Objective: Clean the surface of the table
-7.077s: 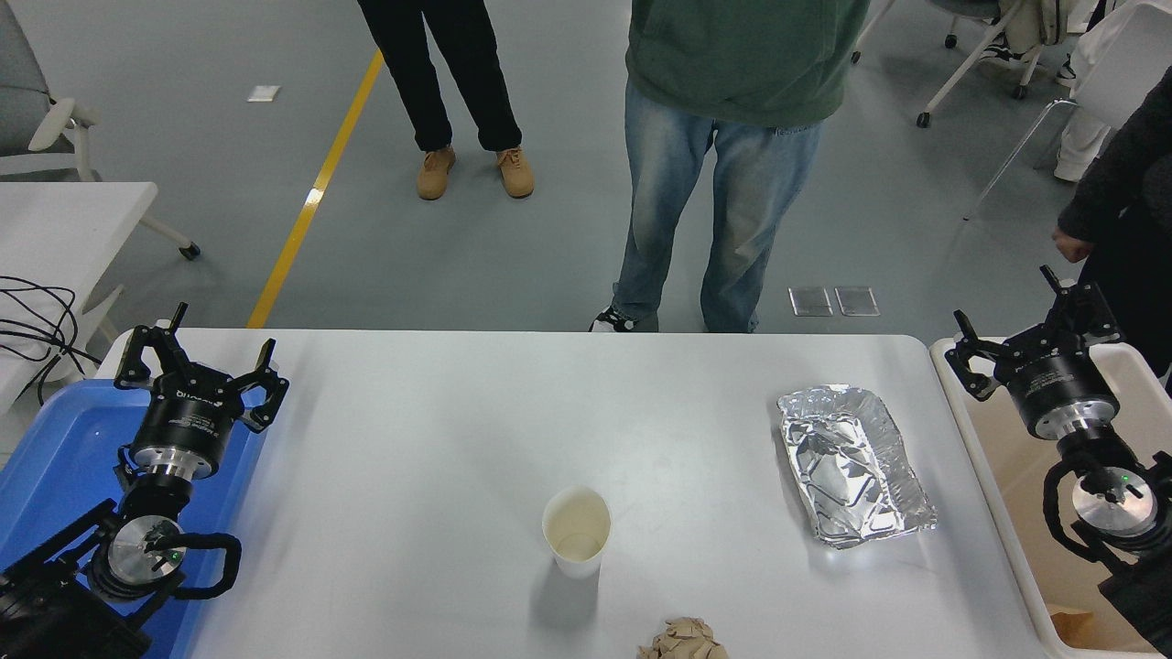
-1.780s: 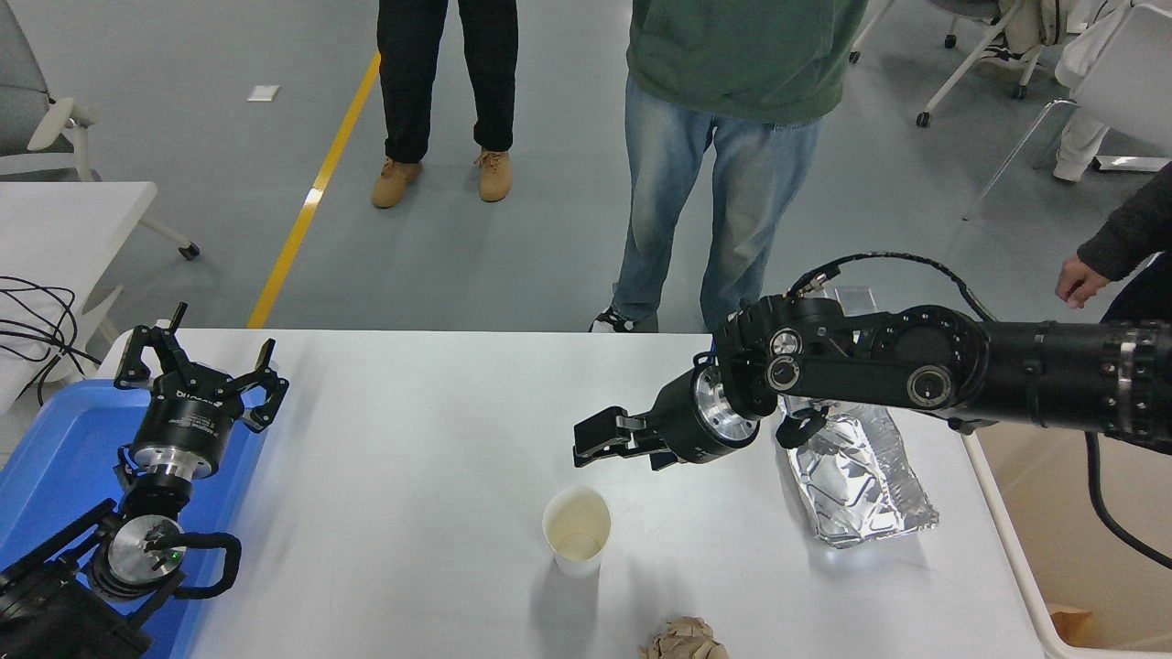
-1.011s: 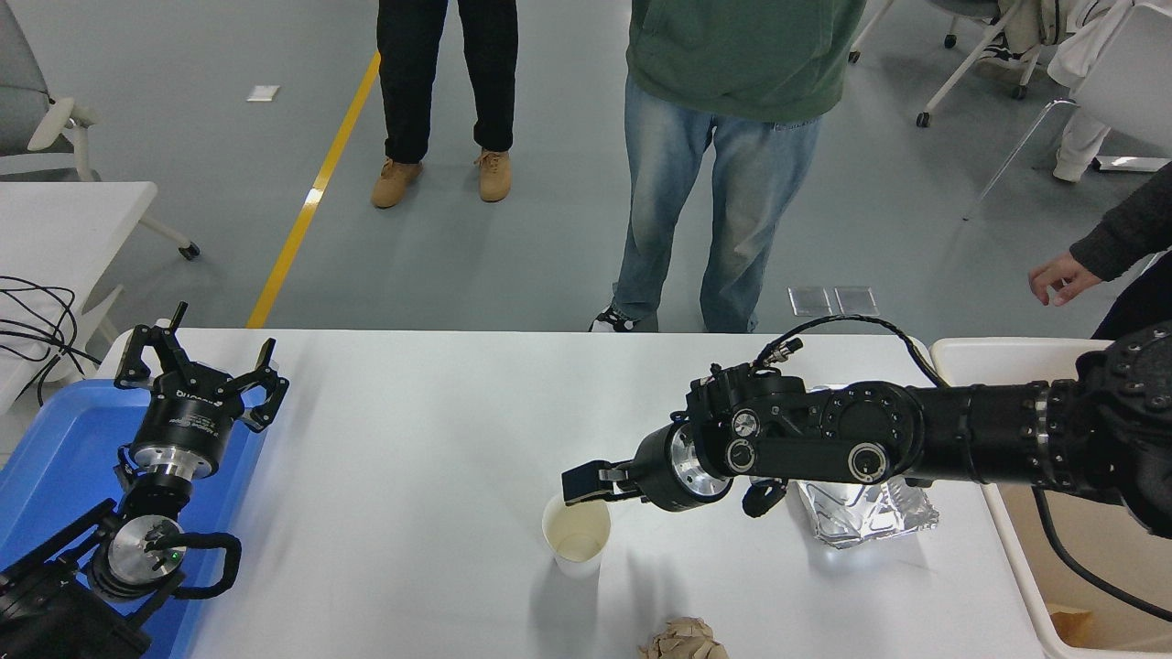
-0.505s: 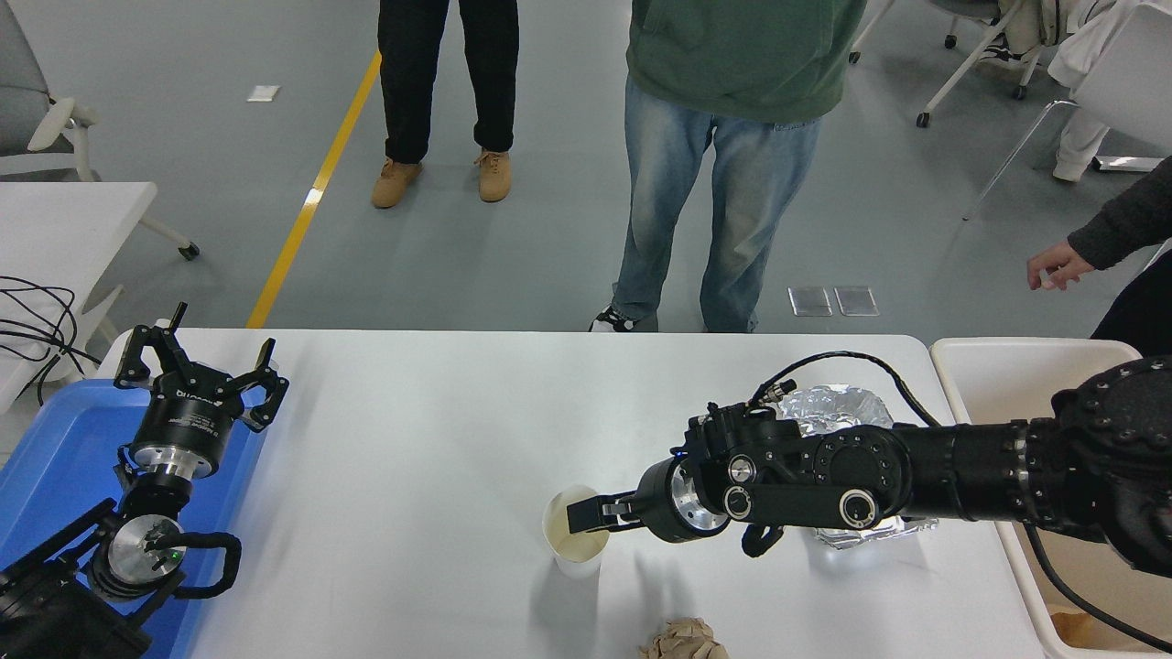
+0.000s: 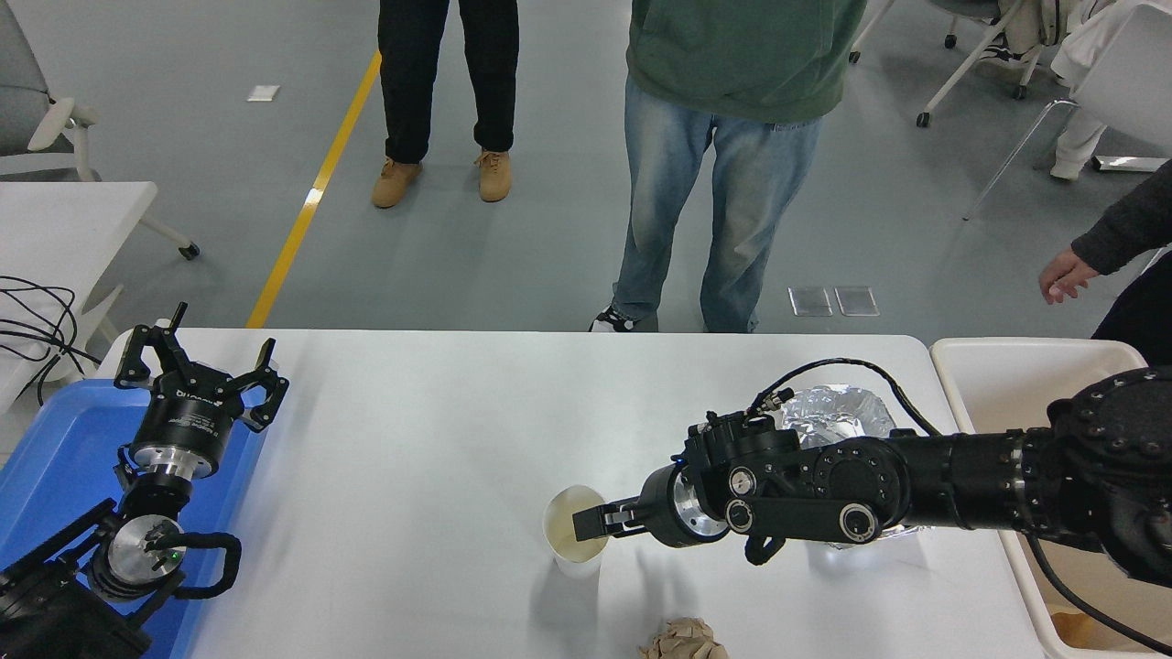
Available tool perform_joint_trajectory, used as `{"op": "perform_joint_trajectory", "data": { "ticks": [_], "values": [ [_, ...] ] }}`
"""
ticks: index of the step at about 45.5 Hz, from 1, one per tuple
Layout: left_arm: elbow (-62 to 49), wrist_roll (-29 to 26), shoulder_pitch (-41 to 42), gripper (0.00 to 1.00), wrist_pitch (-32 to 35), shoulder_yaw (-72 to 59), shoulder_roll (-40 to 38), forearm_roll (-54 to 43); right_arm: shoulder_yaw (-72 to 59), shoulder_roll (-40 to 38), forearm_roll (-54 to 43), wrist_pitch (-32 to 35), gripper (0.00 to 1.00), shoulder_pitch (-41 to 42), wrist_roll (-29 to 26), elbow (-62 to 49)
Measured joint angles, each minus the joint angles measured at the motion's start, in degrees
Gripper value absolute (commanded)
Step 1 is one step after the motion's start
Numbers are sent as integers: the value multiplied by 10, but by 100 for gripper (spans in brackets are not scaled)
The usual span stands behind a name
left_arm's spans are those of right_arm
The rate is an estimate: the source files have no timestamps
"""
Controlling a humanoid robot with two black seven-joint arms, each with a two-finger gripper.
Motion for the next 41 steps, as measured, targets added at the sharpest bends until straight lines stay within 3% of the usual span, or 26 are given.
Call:
{"op": "perform_joint_trajectory", "data": {
  "ticks": [4,41],
  "values": [
    [0,0,0,99,0,0,0,0,-2,0,-2,2,0,1,2,-1],
    [0,0,0,99,0,0,0,0,-21,-31,-5,24,0,63,52,9]
  ]
}}
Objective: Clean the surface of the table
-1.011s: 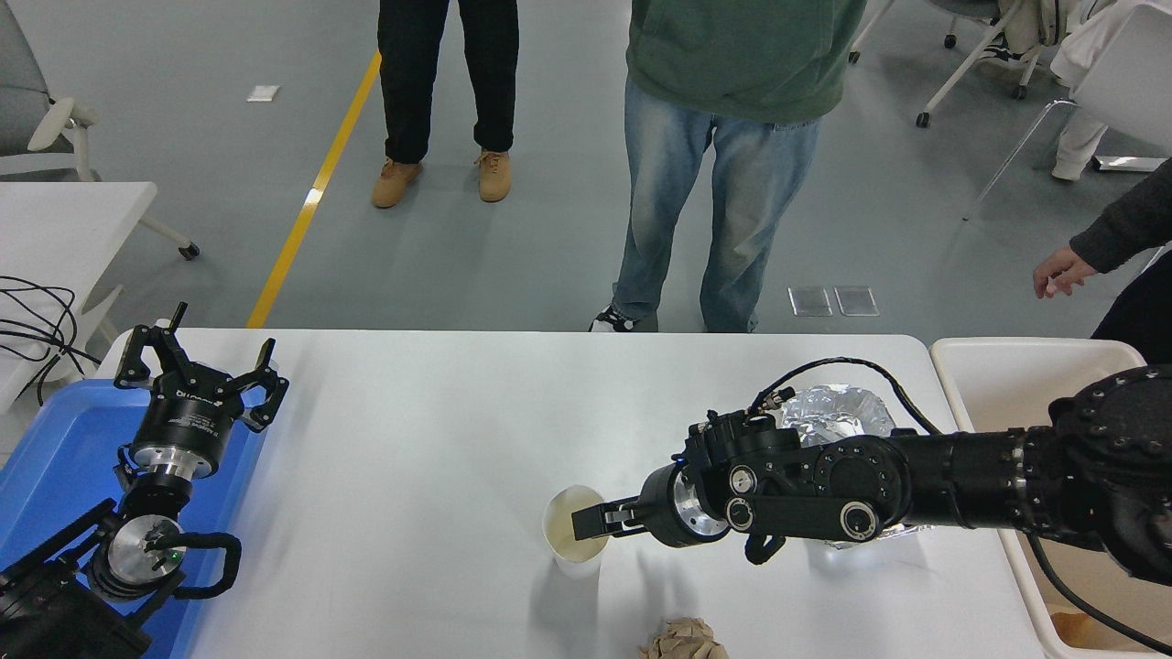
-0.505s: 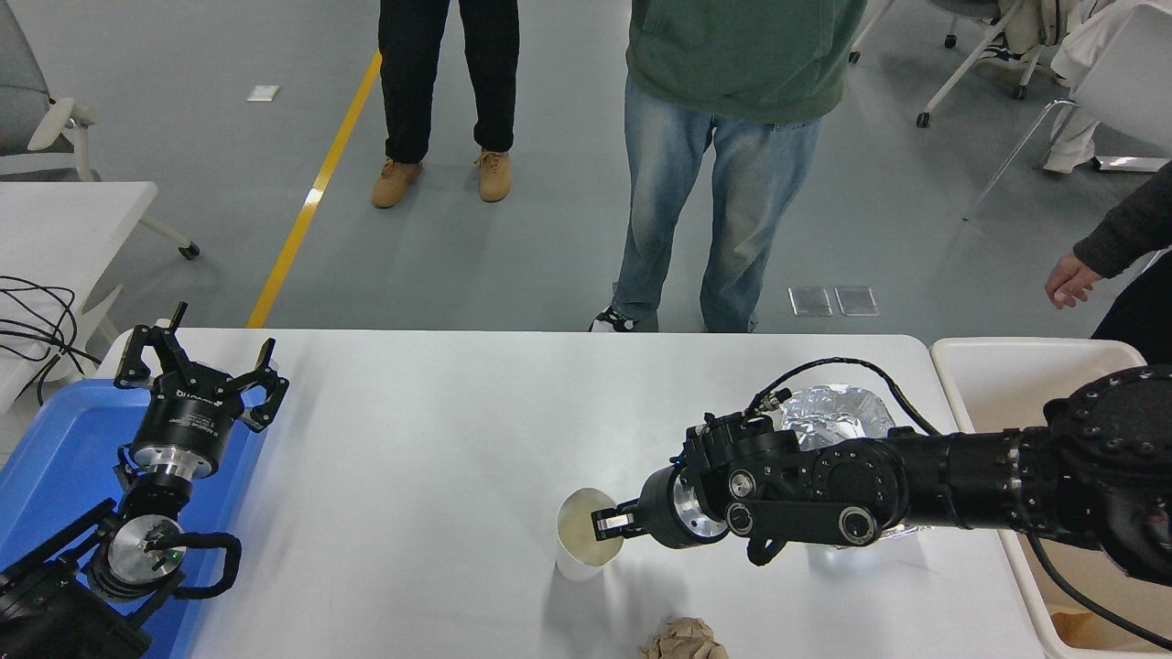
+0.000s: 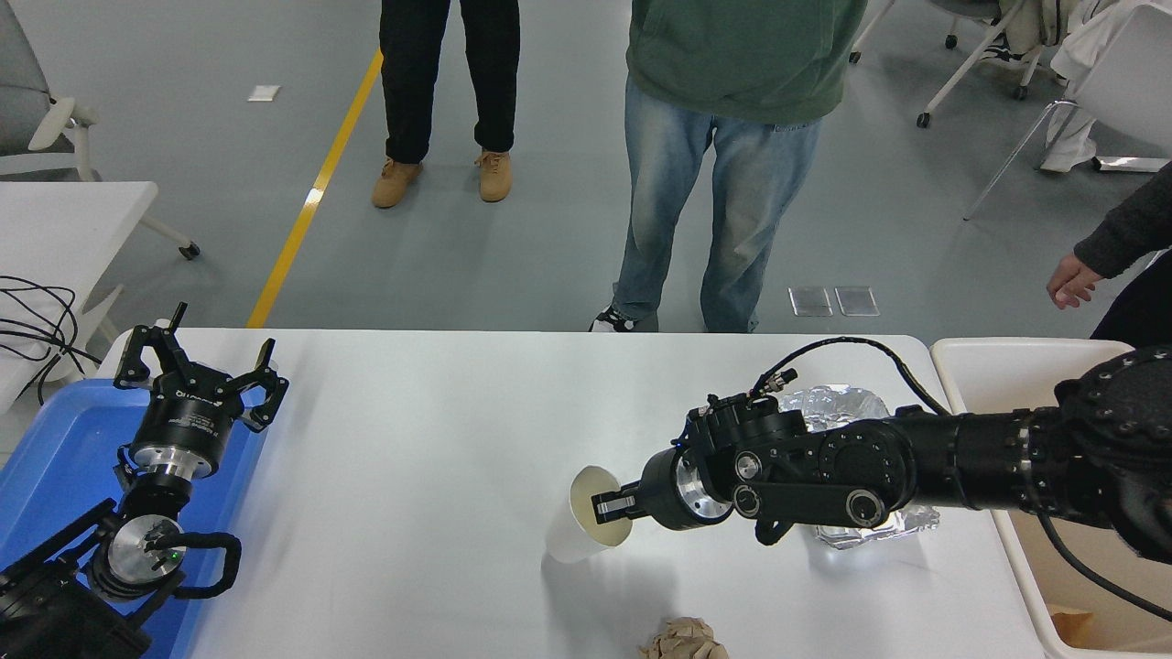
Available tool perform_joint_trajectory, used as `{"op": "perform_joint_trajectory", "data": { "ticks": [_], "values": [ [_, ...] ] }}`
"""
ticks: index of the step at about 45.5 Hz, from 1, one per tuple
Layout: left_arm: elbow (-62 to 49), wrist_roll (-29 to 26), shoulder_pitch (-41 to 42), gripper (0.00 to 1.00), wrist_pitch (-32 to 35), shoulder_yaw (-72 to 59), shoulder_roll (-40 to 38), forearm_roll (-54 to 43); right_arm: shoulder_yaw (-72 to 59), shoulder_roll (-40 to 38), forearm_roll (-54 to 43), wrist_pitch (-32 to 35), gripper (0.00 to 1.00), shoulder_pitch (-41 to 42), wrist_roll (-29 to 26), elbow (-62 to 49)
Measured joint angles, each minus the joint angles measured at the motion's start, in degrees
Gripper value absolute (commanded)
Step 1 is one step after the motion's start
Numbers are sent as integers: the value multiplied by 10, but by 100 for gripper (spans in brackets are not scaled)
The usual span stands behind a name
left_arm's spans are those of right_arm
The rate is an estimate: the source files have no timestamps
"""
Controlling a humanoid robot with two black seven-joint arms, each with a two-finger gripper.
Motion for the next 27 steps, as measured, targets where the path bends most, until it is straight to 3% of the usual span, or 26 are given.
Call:
{"op": "perform_joint_trajectory", "data": {
  "ticks": [27],
  "values": [
    [0,0,0,99,0,0,0,0,-2,-122,-2,52,0,102,2,99]
  ]
}}
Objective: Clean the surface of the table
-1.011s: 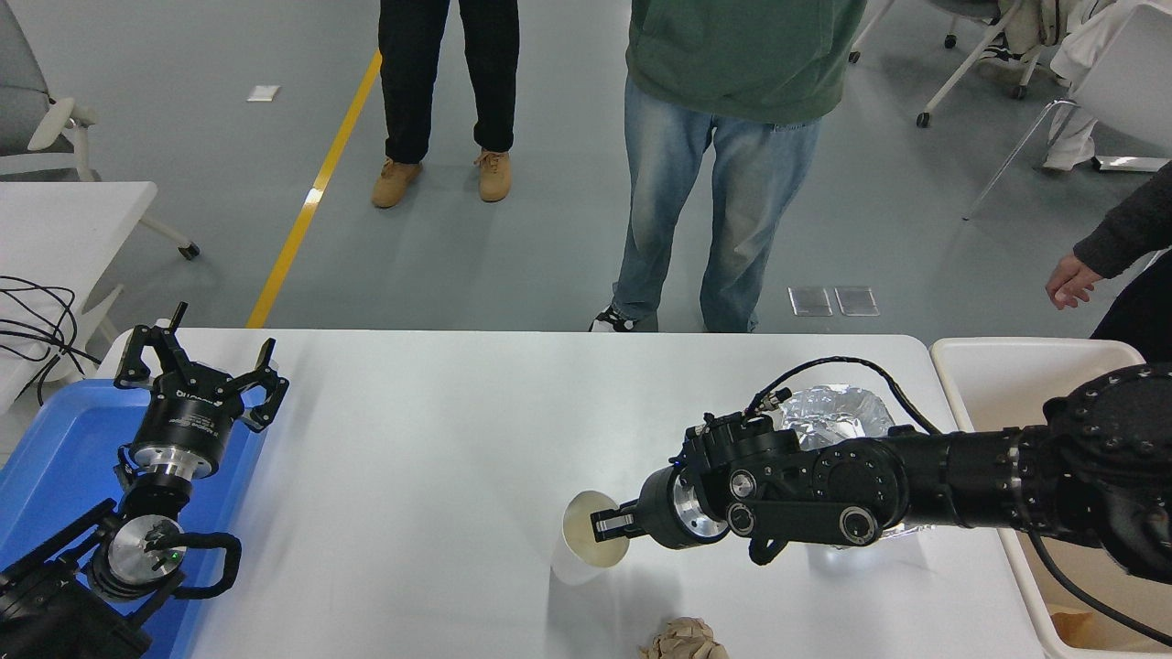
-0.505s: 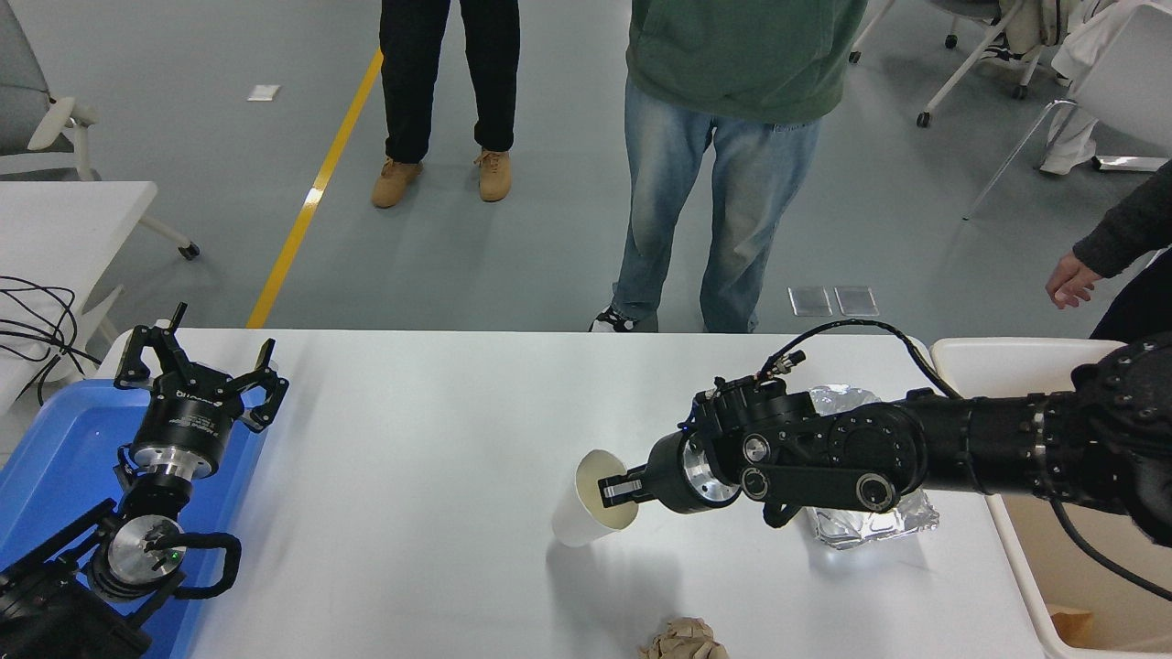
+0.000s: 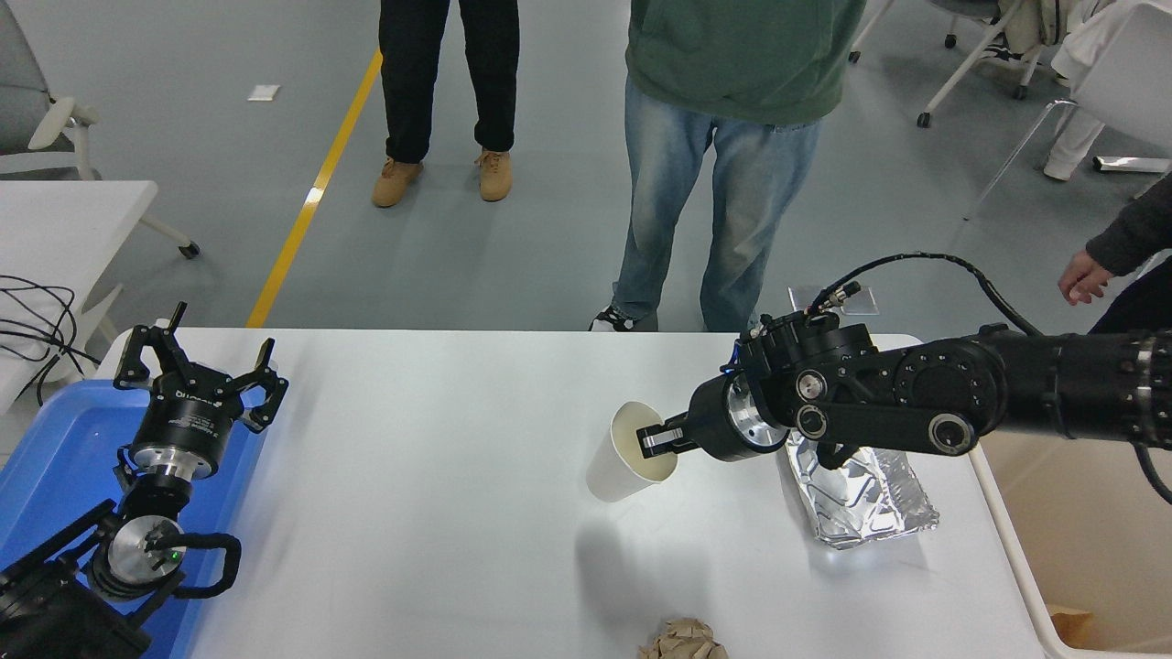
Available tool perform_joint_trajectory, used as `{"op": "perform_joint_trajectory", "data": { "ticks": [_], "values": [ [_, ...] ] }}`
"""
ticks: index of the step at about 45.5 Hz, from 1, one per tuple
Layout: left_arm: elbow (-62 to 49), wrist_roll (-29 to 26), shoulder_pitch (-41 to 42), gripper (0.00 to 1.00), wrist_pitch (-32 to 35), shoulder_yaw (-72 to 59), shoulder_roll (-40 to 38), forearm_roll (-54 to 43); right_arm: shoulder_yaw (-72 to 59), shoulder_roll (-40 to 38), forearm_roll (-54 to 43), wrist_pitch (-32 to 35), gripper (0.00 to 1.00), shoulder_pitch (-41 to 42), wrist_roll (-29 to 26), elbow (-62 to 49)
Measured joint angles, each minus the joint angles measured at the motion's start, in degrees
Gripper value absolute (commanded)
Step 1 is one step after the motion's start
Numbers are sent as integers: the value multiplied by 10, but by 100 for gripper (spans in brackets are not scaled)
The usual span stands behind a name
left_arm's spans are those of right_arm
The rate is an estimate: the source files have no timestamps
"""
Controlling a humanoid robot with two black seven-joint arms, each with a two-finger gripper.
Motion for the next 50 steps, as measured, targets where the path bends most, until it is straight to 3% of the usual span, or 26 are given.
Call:
{"op": "perform_joint_trajectory", "data": {
  "ticks": [30,50],
  "values": [
    [0,0,0,99,0,0,0,0,80,-211,-27,105,0,39,4,70],
    [0,0,0,99,0,0,0,0,164,-354,-39,133,0,-23,34,38]
  ]
}}
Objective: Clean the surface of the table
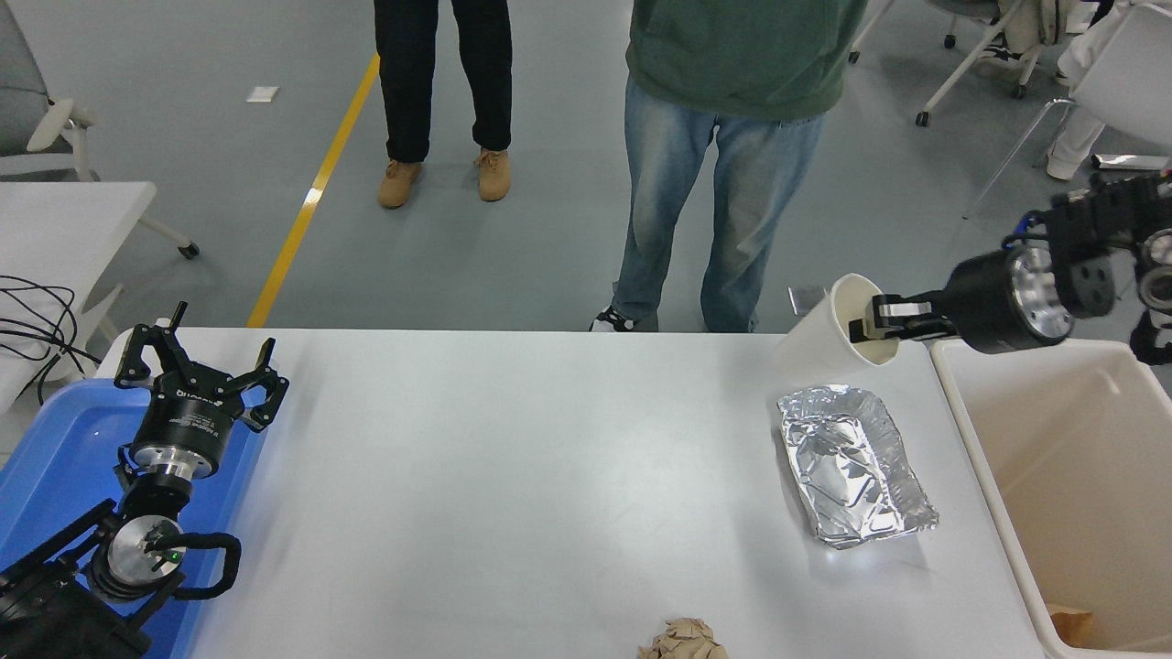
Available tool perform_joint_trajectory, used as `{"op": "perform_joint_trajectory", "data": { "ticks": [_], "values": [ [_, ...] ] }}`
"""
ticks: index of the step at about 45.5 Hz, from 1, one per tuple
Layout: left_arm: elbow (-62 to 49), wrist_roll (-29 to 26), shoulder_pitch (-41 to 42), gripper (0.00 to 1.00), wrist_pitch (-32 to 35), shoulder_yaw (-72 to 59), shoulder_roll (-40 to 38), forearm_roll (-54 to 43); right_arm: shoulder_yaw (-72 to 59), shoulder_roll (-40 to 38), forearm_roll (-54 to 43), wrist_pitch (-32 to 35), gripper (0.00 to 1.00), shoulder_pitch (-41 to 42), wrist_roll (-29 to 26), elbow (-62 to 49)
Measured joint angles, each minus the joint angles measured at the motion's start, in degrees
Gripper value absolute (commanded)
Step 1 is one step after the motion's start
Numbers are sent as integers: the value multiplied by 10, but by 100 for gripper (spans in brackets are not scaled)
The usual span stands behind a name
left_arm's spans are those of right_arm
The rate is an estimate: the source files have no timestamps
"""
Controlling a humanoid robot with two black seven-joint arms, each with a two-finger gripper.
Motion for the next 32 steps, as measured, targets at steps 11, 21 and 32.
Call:
{"op": "perform_joint_trajectory", "data": {
  "ticks": [11,21,32],
  "values": [
    [0,0,0,99,0,0,0,0,108,-48,3,1,0,-93,10,-54],
    [0,0,0,99,0,0,0,0,172,-62,7,-1,0,-157,29,-134],
    [0,0,0,99,0,0,0,0,196,-52,19,-30,0,-207,48,-214]
  ]
}}
